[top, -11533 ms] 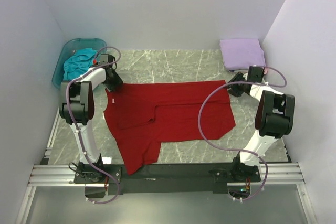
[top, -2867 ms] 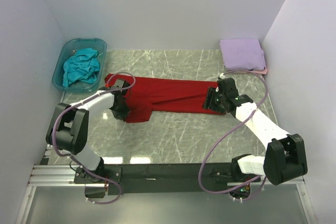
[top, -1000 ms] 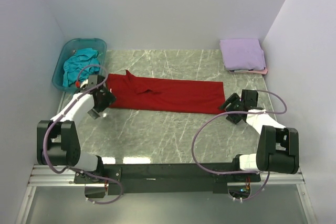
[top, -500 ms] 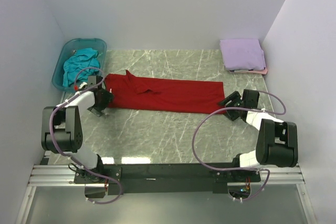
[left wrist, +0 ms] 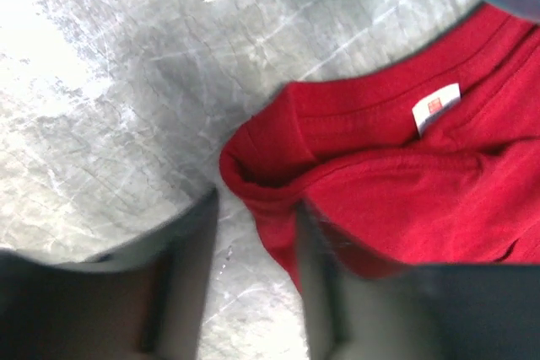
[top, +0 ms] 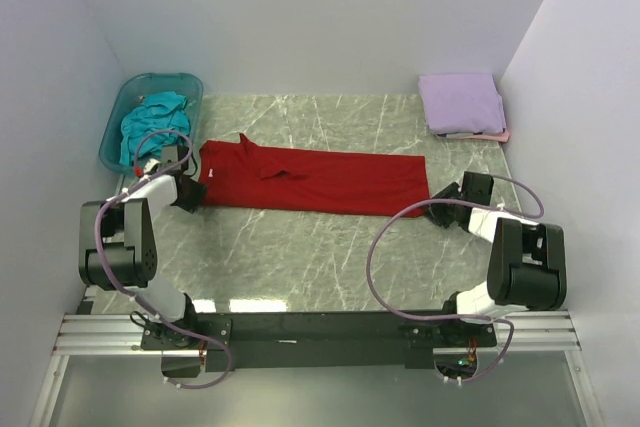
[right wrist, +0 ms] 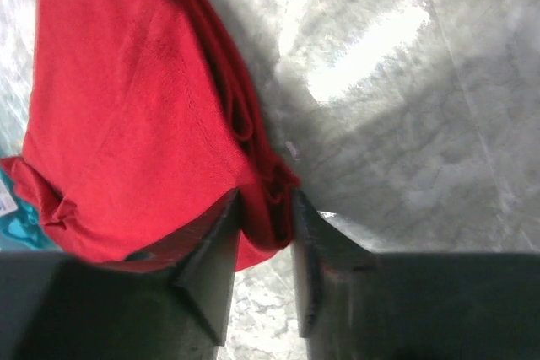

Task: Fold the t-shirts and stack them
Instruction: Fold the tshirt

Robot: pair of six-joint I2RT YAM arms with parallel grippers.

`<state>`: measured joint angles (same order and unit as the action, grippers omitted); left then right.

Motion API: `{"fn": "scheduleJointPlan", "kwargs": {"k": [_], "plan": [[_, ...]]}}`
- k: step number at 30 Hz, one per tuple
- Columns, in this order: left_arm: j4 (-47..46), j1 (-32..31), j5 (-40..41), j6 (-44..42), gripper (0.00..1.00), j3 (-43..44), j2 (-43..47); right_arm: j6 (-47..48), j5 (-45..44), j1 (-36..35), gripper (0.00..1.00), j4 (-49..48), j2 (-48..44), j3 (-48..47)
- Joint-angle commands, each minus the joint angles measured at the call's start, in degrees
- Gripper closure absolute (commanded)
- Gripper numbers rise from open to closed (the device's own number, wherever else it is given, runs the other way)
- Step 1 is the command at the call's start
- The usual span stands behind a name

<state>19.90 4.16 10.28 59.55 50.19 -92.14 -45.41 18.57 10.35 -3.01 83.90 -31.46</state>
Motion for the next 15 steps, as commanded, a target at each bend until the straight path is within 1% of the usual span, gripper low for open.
{"fn": "scheduleJointPlan", "kwargs": {"k": [1, 2, 3, 4, 5, 6, 7, 12, 15], "plan": [[-1.4, 0.8, -0.3, 0.2, 0.67, -1.3, -1.0, 1.0, -2.0, 0.5, 0.69, 1.2, 1.8, 0.7], [-1.6, 1.1, -0.4, 0.2, 0.72, -2.1, -1.0, 1.3, -2.6, 0.6, 0.73, 1.3, 1.9, 0.7], [-1.8, 1.3, -0.7, 0.1, 0.78, -2.5, -0.9, 1.4, -2.7, 0.9, 0.81, 1.3, 2.1, 0.8], [-2.6, 1.5, -1.1, 0.0, 0.9, -2.9, -0.3, 1.5, -2.7, 1.2, 0.85, 1.4, 2.1, 0.7], [-2.8, 2.1, -1.2, -0.1, 0.97, -4.0, -0.1, 1.9, -2.7, 1.9, 0.89, 1.8, 2.1, 0.7], [-2.9, 2.4, -2.1, -0.2, 0.99, -4.4, 0.5, 2.2, -3.0, 2.3, 0.96, 2.2, 2.1, 0.5], [-3.1, 3.5, -2.8, -0.4, 0.99, -5.8, 1.6, 2.4, -3.2, 2.9, 1.0, 2.6, 1.4, 0.5], [-0.9, 7.3, -6.3, -0.7, 0.99, -10.2, 7.6, 3.7, -5.8, 7.6, 1.0, 6.9, -3.0, 1.3], [-0.6, 9.7, -9.6, -0.5, 0.99, -15.5, 14.1, 4.0, -7.7, 10.0, 1.0, 9.0, -6.5, 2.5]]}}
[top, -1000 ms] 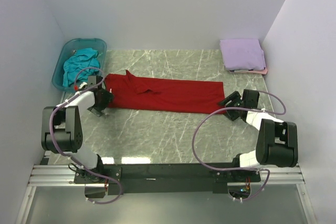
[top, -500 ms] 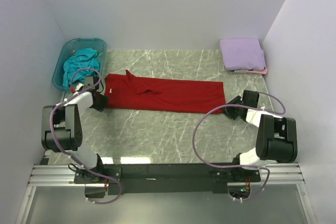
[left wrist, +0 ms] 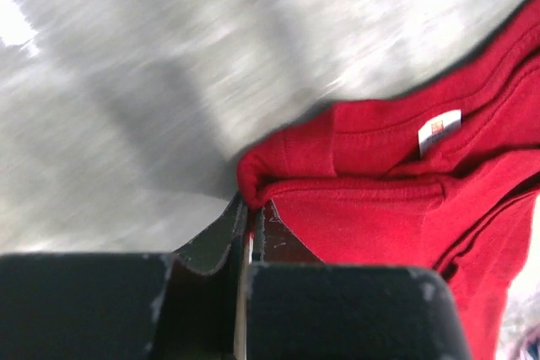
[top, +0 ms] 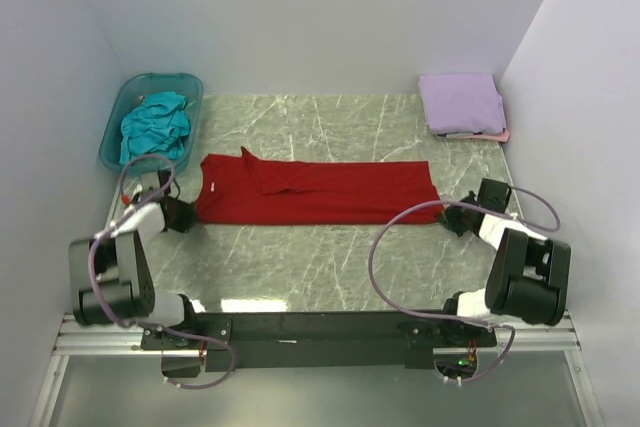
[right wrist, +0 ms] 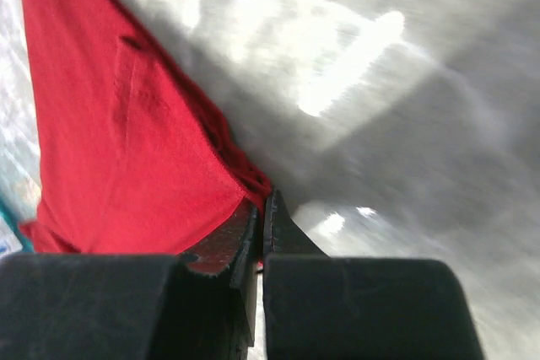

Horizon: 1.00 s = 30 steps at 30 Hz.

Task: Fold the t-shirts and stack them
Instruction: Fold the tshirt

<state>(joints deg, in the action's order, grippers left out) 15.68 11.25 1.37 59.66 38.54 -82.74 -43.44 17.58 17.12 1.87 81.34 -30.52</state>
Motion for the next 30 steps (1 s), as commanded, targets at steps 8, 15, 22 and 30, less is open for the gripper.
{"fn": "scheduleJointPlan", "kwargs": {"k": [8, 15, 22, 30], "plan": [[8.0, 3.1, -6.1, 5.4, 0.99, -18.5, 21.9, 3.6, -9.8, 7.0, 0.98, 7.2, -10.1, 5.1], [15.1, 3.1, -3.9, 7.7, 0.72, -18.6, 31.8, 4.7, -12.2, 7.0, 0.46, 10.0, -15.2, 5.6], [23.4, 3.1, 2.4, 5.1, 0.04, -8.2, 32.8, 5.6, -15.1, 4.5, 0.31, 11.8, -25.7, 3.7], [26.8, 2.7, 5.8, -1.0, 0.05, -0.9, 35.4, 11.1, -19.8, -15.2, 0.3, 9.0, -29.0, -1.9]]}}
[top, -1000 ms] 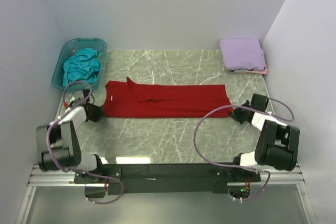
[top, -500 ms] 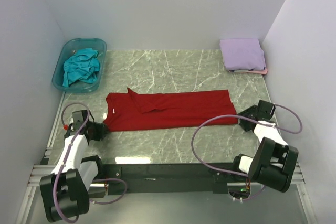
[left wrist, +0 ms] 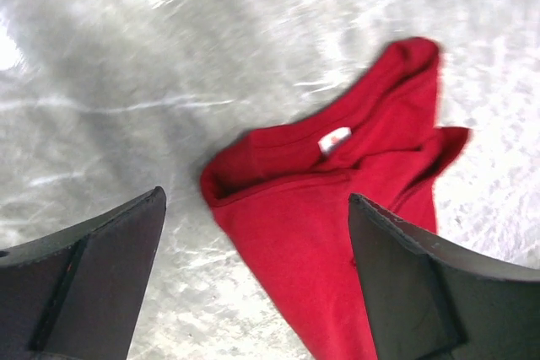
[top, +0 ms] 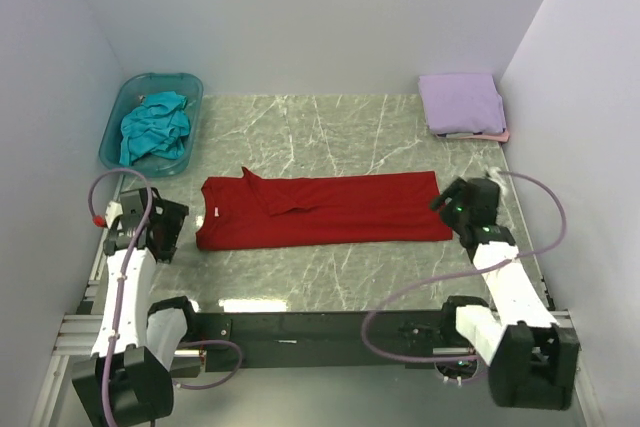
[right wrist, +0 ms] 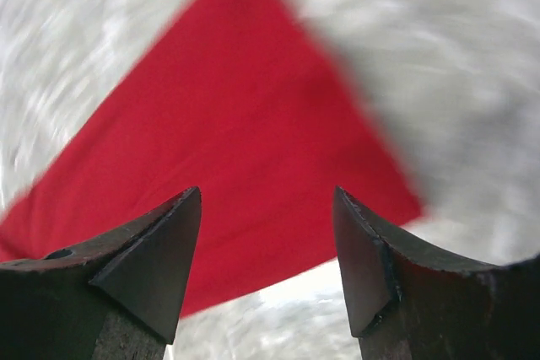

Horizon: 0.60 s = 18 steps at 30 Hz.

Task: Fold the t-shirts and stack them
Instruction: Fold the tshirt

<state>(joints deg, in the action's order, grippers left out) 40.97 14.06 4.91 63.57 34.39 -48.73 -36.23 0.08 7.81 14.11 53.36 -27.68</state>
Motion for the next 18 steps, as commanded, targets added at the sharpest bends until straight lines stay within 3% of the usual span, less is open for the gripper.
{"fn": "scheduleJointPlan", "kwargs": {"k": [1, 3, 7, 10, 12, 15, 16, 18], "plan": [[-2.0, -0.7, 0.8, -6.5, 0.06, 3.6, 1.1, 5.1, -1.4, -11.7, 0.3, -4.1, 0.7, -5.9], [-3.6, -2.2, -2.6, -7.8, 0.07, 4.5, 0.0, 9.1, -1.1, -17.5, 0.3, -5.1, 3.9, -10.1], [-8.9, -13.1, -8.7, -7.5, 0.08, 8.3, -8.7, 15.4, -0.3, -32.4, 0.32, -7.4, 15.9, -17.7], [-11.4, -19.8, -8.9, -7.9, 0.13, 12.3, -15.9, 20.7, 1.4, -41.7, 0.37, -9.6, 23.6, -23.9], [-12.7, -20.9, -8.4, -8.5, 0.17, 13.9, -19.2, 25.6, 1.9, -47.7, 0.41, -8.8, 27.7, -30.0], [-15.3, -21.3, -7.7, -9.0, 0.33, 14.8, -24.1, 31.3, 1.4, -54.0, 0.45, -7.5, 35.8, -37.4], [-15.8, -21.2, -7.6, -9.0, 0.46, 14.3, -26.1, 33.2, 1.5, -55.0, 0.47, -7.6, 39.4, -40.3], [-16.4, -21.2, -7.5, -8.5, 0.55, 13.3, -28.3, 34.5, 1.7, -57.4, 0.52, -6.9, 44.9, -43.6]]}}
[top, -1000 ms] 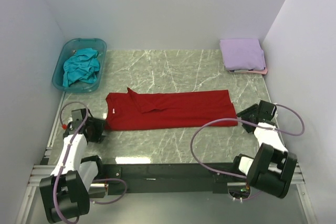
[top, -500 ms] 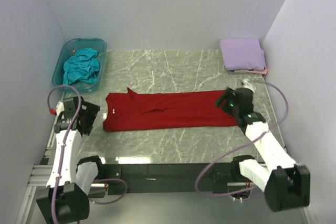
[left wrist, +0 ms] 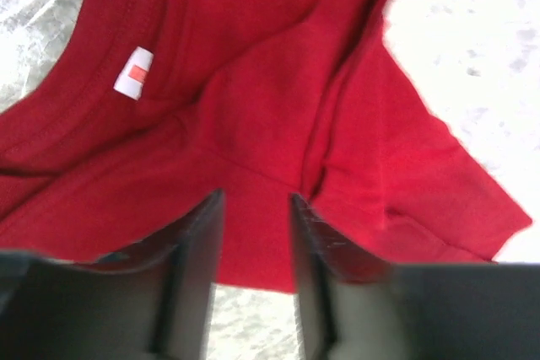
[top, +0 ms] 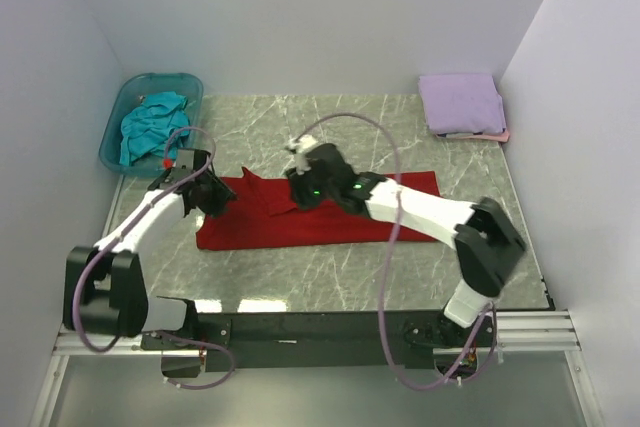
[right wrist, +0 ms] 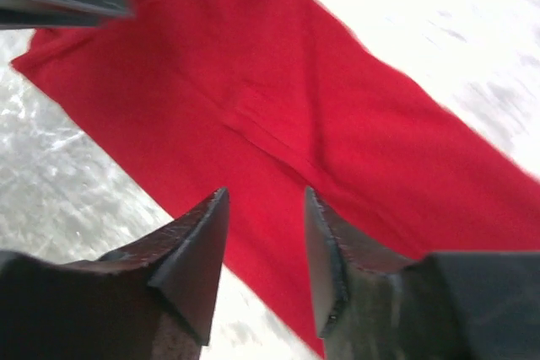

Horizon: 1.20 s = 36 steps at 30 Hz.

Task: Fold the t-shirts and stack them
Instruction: Fold the tshirt

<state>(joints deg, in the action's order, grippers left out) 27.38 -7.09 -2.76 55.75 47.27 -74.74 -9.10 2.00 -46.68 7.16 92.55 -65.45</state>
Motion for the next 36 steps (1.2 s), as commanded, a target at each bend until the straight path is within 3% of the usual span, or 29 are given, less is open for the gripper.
{"fn": "scheduleJointPlan", "kwargs": {"k": [1, 10, 25, 29, 36], "plan": [[-3.2, 0.0, 0.1, -0.4, 0.61, -0.2, -4.0, 8.0, -0.3, -3.5, 0.53, 0.5, 7.5, -7.4], [-7.7, 0.1, 0.2, 1.2, 0.63, -7.5, -8.3, 13.3, -1.9, -7.9, 0.57, 2.8, 22.7, -21.5], [-6.8, 1.1, 1.2, 0.6, 0.63, -10.3, -8.1, 15.3, -8.2, -8.3, 0.57, 3.6, 30.7, -24.7], [-6.4, 1.3, 1.3, 0.3, 0.63, -10.8, -7.1, 15.3, -12.6, -8.0, 0.72, 2.2, 30.8, -24.4], [-5.5, 1.6, 1.4, 0.0, 0.63, -11.5, -5.9, 13.4, -11.8, -3.6, 0.78, 1.3, 29.9, -25.8]]}}
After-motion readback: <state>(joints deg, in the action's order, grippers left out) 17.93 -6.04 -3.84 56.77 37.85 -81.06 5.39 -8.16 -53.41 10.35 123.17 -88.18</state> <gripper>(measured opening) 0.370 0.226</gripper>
